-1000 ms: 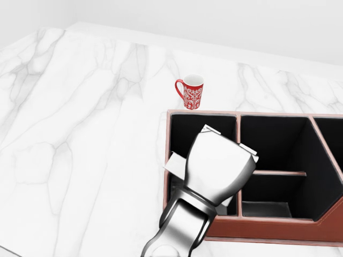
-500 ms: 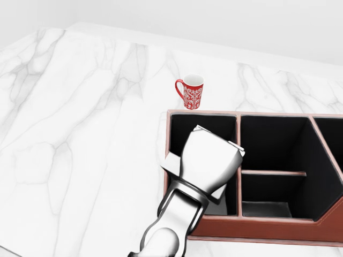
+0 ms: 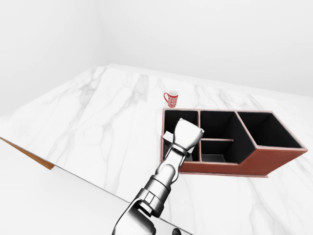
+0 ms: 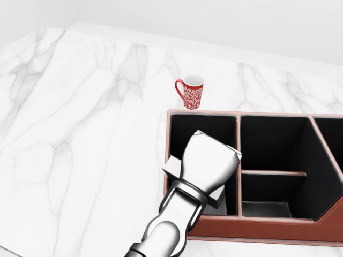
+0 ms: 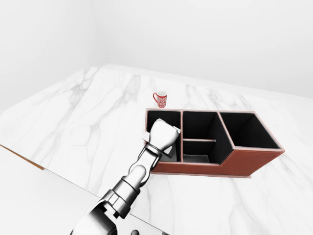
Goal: Pick up the book and place it in the left compartment of the caddy.
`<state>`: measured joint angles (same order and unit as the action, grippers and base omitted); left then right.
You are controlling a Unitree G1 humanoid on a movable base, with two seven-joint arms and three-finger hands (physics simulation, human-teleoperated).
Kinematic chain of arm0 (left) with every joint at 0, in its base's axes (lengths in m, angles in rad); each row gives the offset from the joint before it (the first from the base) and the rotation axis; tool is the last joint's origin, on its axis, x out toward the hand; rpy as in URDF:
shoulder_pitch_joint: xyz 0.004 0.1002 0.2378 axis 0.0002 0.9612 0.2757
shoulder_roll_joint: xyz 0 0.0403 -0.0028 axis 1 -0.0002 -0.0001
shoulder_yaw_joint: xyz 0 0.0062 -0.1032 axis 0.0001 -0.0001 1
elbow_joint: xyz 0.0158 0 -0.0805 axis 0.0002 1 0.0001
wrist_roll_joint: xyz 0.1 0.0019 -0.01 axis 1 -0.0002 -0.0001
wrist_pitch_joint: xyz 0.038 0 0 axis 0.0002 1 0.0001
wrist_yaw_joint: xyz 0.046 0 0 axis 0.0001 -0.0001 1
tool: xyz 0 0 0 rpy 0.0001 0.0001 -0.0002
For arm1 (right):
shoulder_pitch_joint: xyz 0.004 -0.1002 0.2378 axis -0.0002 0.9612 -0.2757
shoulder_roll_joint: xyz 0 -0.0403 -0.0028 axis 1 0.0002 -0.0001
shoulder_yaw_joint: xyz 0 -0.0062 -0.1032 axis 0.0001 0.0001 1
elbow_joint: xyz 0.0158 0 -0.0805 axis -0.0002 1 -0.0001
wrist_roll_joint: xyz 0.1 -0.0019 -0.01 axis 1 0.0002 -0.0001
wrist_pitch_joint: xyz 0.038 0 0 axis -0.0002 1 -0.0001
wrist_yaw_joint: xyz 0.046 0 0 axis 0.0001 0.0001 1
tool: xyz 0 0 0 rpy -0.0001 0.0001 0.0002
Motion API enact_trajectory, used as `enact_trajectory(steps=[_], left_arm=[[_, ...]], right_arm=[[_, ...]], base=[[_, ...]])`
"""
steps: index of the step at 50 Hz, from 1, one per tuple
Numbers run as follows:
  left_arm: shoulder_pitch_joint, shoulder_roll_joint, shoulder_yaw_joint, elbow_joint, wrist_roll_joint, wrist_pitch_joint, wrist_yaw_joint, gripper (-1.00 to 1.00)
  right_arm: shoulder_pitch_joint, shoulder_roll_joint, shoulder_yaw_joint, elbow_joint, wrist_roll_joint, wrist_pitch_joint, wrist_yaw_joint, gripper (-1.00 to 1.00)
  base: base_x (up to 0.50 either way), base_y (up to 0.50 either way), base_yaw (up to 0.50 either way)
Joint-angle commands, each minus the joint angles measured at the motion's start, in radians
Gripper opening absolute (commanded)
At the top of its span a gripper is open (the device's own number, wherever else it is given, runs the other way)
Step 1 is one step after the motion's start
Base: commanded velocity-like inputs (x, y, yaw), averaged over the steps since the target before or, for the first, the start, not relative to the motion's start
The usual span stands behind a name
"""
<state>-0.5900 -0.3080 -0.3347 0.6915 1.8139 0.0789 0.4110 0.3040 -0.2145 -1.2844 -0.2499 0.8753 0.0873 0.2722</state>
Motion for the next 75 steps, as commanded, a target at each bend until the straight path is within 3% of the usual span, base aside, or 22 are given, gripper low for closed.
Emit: enact_trajectory(steps=[1, 4, 8, 24, 55, 57, 60, 61, 71, 74, 75], left_arm=[[-0.070, 0.003, 0.024, 0.133, -0.035, 0.008, 0.092, -1.00], [-0.072, 0.003, 0.022, 0.137, -0.038, 0.008, 0.094, -1.00], [-0.136, 0.005, 0.060, 0.257, -0.074, 0.008, 0.113, -1.00], [-0.254, 0.016, 0.070, 0.485, -0.148, 0.008, 0.113, -1.00], [-0.256, 0.040, 0.078, 0.627, -0.184, 0.008, 0.113, -1.00], [-0.253, 0.042, 0.079, 0.630, -0.185, 0.008, 0.113, -0.58], [-0.251, 0.043, 0.077, 0.631, -0.183, 0.008, 0.113, -0.42], [-0.246, 0.044, 0.078, 0.631, -0.184, 0.008, 0.113, 1.00], [-0.216, 0.071, 0.088, 0.525, -0.234, 0.008, 0.113, 1.00], [-0.080, 0.105, 0.050, 0.213, -0.211, 0.008, 0.113, 1.00], [-0.068, 0.107, 0.048, 0.189, -0.206, 0.008, 0.113, 1.00]], right_arm=[[0.001, 0.000, -0.002, -0.003, 0.002, 0.000, -0.001, 1.00], [0.001, 0.000, -0.002, -0.003, 0.001, 0.000, -0.001, 1.00], [0.002, 0.000, -0.004, -0.006, 0.004, 0.000, 0.000, 1.00], [-0.002, 0.000, 0.001, 0.000, -0.001, 0.000, 0.002, 1.00], [-0.001, -0.004, 0.000, 0.004, 0.001, 0.000, 0.000, 1.00], [0.000, -0.003, -0.002, 0.001, 0.003, 0.000, -0.001, 1.00], [0.000, -0.003, -0.002, 0.001, 0.004, 0.000, -0.001, 1.00], [-0.002, -0.004, 0.000, 0.004, 0.001, 0.000, -0.001, 1.00], [0.000, 0.001, 0.000, -0.004, -0.001, 0.000, 0.000, 1.00], [0.001, 0.002, -0.001, -0.005, -0.001, 0.000, 0.000, 1.00], [0.001, 0.002, -0.001, -0.005, -0.001, 0.000, 0.001, 1.00]], base=[[0.00, 0.00, 0.00], [0.00, 0.00, 0.00], [0.00, 0.00, 0.00], [0.00, 0.00, 0.00], [0.00, 0.00, 0.00], [0.00, 0.00, 0.01], [0.00, 0.00, 0.00], [0.00, 0.00, 0.00], [0.00, 0.00, 0.00], [0.00, 0.00, 0.00], [0.00, 0.00, 0.00]])
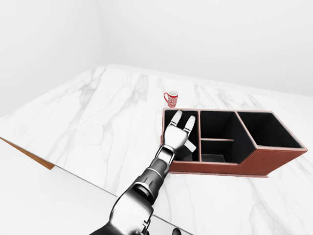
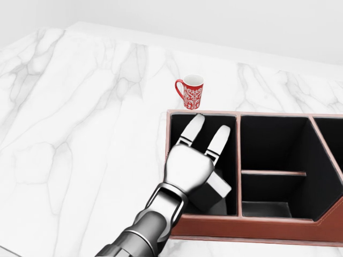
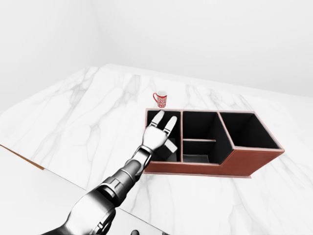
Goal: Pick up the book and place it in the left compartment of the caddy.
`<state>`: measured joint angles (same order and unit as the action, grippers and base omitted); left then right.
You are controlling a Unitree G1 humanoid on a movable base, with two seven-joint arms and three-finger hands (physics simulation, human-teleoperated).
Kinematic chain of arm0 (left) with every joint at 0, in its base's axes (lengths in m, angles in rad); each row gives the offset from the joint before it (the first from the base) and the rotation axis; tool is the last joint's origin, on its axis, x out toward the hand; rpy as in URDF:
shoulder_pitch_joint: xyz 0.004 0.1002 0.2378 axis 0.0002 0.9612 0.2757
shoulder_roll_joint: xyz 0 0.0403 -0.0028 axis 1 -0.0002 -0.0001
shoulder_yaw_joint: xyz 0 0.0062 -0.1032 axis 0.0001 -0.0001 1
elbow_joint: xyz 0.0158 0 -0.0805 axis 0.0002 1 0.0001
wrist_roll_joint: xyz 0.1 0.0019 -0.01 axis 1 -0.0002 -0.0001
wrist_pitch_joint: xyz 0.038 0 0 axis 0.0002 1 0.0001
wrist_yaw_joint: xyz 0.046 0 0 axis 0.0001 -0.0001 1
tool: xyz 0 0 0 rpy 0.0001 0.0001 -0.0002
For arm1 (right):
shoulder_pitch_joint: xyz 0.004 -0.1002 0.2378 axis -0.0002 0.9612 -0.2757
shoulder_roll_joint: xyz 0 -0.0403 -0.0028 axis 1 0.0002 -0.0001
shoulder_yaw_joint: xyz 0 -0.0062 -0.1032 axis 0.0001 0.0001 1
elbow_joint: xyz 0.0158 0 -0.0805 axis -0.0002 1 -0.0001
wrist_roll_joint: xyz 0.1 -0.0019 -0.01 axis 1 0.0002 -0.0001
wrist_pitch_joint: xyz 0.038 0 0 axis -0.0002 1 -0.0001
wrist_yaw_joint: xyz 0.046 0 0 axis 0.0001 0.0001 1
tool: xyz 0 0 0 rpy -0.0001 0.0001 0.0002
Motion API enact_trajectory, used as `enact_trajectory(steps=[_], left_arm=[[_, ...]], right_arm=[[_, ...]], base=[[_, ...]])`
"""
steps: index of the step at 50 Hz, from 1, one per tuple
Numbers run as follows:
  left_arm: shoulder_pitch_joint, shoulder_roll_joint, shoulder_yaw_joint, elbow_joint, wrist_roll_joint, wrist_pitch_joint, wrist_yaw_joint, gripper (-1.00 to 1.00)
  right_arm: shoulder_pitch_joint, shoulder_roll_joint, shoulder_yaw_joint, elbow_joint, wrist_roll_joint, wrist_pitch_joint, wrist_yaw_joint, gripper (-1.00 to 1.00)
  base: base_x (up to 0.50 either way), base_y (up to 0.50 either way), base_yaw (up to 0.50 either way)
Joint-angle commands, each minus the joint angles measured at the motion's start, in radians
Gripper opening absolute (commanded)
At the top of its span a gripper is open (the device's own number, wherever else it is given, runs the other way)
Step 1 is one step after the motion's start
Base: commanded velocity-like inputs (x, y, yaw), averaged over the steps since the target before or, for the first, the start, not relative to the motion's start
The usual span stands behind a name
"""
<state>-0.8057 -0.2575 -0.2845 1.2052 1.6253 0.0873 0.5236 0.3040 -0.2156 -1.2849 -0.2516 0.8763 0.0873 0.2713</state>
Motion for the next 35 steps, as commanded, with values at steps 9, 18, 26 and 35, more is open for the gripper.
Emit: enact_trajectory(steps=[9, 18, 26, 35], left_arm=[[0.572, 0.148, -0.043, -1.325, 0.027, -0.058, -0.234, 1.00], [0.726, 0.177, -0.035, -1.847, -0.023, -0.112, -0.477, 1.00], [0.755, 0.190, 0.016, -1.994, -0.074, -0.127, -0.548, 1.00], [0.720, 0.176, 0.070, -2.176, -0.115, -0.134, -0.701, 1.00]], right_arm=[[0.000, 0.007, 0.005, -0.001, -0.013, 0.000, 0.004, 1.00], [0.000, 0.010, 0.011, 0.008, -0.020, 0.000, 0.007, 1.00], [0.003, 0.011, 0.007, 0.010, -0.018, 0.000, 0.007, 1.00], [0.003, 0.009, 0.009, 0.018, -0.019, 0.000, 0.003, 1.00]], base=[[0.00, 0.00, 0.00], [0.00, 0.00, 0.00], [0.00, 0.00, 0.00], [0.00, 0.00, 0.00]])
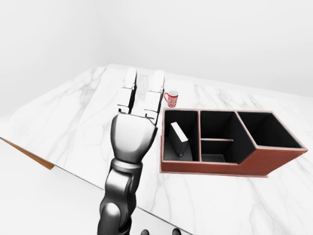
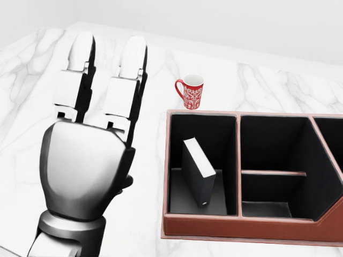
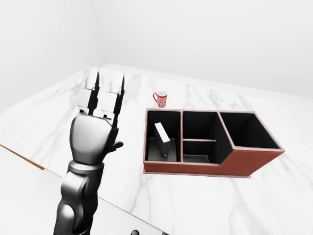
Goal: Pick up the book and place it in the left compartment of the caddy.
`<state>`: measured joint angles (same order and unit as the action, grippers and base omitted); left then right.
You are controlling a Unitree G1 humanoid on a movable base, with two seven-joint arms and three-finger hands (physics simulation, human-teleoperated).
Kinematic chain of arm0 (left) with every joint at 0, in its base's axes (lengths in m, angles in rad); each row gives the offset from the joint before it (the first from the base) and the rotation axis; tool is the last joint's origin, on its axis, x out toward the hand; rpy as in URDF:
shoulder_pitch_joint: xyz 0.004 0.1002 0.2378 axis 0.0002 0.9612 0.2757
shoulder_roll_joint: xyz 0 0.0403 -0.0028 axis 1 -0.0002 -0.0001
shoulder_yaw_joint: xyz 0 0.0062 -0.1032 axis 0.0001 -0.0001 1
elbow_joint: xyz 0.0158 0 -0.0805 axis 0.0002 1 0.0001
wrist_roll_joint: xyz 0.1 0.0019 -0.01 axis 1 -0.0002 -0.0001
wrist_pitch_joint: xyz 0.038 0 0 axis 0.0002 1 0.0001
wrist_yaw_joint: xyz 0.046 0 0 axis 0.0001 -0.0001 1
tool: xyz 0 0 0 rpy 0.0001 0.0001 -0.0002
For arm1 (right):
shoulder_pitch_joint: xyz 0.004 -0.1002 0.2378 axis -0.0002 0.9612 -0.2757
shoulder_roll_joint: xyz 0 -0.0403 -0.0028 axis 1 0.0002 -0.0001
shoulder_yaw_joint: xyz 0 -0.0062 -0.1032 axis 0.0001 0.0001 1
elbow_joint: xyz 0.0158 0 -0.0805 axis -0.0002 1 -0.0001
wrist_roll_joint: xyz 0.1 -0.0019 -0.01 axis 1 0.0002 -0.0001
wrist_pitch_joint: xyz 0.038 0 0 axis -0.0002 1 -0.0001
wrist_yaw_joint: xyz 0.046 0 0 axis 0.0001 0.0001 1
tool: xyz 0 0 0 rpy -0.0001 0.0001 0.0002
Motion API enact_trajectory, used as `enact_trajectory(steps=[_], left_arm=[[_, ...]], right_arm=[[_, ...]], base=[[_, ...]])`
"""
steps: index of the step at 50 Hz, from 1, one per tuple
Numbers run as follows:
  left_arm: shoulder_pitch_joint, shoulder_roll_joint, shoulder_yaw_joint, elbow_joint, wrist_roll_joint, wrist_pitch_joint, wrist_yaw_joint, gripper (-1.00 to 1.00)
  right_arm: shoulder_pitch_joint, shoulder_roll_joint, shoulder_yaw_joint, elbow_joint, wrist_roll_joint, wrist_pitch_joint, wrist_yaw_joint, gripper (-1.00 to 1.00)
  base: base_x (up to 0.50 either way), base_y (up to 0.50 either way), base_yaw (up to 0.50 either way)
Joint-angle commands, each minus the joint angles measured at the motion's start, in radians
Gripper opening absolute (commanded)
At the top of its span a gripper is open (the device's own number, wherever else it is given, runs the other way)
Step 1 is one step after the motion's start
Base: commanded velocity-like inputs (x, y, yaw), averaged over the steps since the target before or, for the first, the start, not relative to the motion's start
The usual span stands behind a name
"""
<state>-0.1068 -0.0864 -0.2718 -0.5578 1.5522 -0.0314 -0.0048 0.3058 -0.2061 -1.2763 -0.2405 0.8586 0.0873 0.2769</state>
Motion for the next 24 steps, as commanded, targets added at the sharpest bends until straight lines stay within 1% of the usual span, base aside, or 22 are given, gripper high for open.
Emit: enact_trajectory(steps=[1, 2, 4, 6, 7, 10, 13, 16, 18, 19, 20, 21, 22, 23, 24], left_arm=[[0.020, 0.004, 0.058, -0.415, -0.042, -0.016, -0.176, 1.00], [0.007, -0.003, 0.058, -0.462, -0.038, -0.017, -0.220, 1.00], [-0.012, -0.016, 0.064, -0.486, -0.037, -0.021, -0.256, 1.00], [-0.042, -0.034, 0.078, -0.489, -0.036, -0.032, -0.279, 1.00], [-0.078, -0.050, 0.089, -0.489, -0.034, -0.035, -0.304, 1.00], [-0.109, -0.065, 0.113, -0.489, -0.036, -0.048, -0.328, 1.00], [-0.135, -0.065, 0.148, -0.489, -0.060, -0.047, -0.346, 1.00], [-0.170, -0.058, 0.193, -0.489, -0.098, -0.019, -0.377, 1.00], [-0.200, -0.057, 0.215, -0.489, -0.109, 0.013, -0.389, 1.00], [-0.219, -0.058, 0.226, -0.489, -0.125, 0.036, -0.405, 1.00], [-0.248, -0.067, 0.246, -0.489, -0.148, 0.074, -0.403, 1.00], [-0.275, -0.066, 0.263, -0.489, -0.171, 0.104, -0.406, 1.00], [-0.291, -0.064, 0.272, -0.489, -0.184, 0.119, -0.417, 1.00], [-0.296, -0.060, 0.275, -0.489, -0.197, 0.119, -0.432, 1.00], [-0.309, -0.065, 0.284, -0.489, -0.230, 0.119, -0.441, 1.00]], right_arm=[[0.002, 0.000, 0.000, 0.006, -0.001, 0.000, -0.003, 1.00], [0.002, 0.000, 0.000, 0.006, -0.001, 0.000, -0.005, 1.00], [0.002, 0.000, -0.001, 0.004, 0.000, 0.000, -0.008, 1.00], [-0.004, -0.001, 0.006, 0.020, -0.008, 0.000, -0.004, 1.00], [-0.004, -0.003, 0.007, 0.025, -0.007, 0.000, -0.006, 1.00], [0.002, -0.004, 0.003, 0.019, 0.001, 0.000, -0.011, 1.00], [0.004, -0.004, -0.002, 0.015, 0.007, 0.000, -0.017, 1.00], [0.002, -0.006, -0.002, 0.021, 0.006, 0.000, -0.017, 1.00], [0.004, -0.006, -0.004, 0.016, 0.011, 0.000, -0.021, 1.00], [0.004, -0.006, -0.005, 0.015, 0.010, 0.000, -0.021, 1.00], [0.000, -0.007, -0.002, 0.023, 0.006, 0.000, -0.019, 1.00], [0.001, -0.007, -0.002, 0.024, 0.008, 0.000, -0.019, 1.00], [0.002, -0.006, -0.002, 0.023, 0.010, 0.000, -0.018, 1.00], [0.005, -0.006, -0.005, 0.016, 0.014, 0.000, -0.019, 1.00], [0.005, -0.004, -0.007, 0.015, 0.016, 0.000, -0.016, 1.00]], base=[[0.00, 0.00, 0.00], [0.00, 0.00, 0.00], [0.00, 0.00, 0.00], [0.00, 0.00, 0.00], [0.00, 0.00, 0.00], [0.00, 0.00, 0.00], [0.00, 0.00, 0.00], [0.00, 0.00, 0.00], [0.00, 0.00, 0.00], [0.00, 0.00, 0.00], [0.00, 0.00, 0.00], [0.00, 0.00, 0.00], [0.00, 0.00, 0.00], [0.00, 0.00, 0.00], [0.00, 0.00, 0.00]])
